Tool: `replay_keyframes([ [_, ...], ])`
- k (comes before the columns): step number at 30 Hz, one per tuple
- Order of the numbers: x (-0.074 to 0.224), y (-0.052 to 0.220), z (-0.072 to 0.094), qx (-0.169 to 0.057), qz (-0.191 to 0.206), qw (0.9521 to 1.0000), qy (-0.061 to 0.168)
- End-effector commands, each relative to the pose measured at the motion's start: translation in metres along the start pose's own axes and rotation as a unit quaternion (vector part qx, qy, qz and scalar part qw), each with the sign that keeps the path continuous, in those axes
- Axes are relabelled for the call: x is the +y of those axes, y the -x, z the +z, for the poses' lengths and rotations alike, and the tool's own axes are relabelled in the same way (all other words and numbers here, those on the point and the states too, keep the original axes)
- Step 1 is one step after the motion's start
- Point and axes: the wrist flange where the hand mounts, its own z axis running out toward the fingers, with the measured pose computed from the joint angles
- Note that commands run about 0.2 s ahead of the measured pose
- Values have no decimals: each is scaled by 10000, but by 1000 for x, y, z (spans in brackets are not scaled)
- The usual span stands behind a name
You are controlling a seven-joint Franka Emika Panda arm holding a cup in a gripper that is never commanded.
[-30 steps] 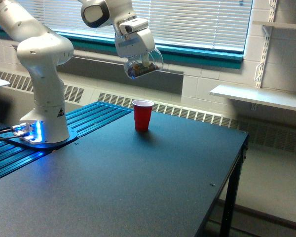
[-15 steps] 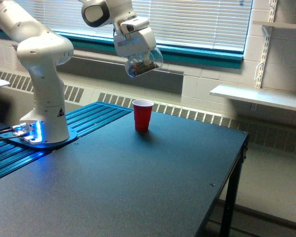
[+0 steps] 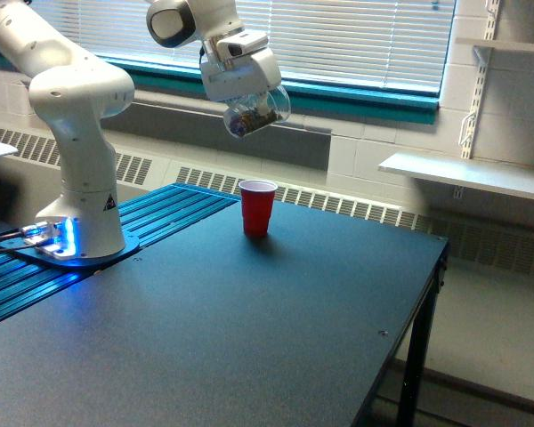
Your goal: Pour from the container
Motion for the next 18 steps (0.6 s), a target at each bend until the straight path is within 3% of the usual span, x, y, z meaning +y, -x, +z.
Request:
replay_keyframes([
  [1,14,15,12,-284,-649,9975,42],
  [10,21,21,27,-569,-1078,9925,18],
  [18,15,22,40,-650,-1252,9900,-7],
])
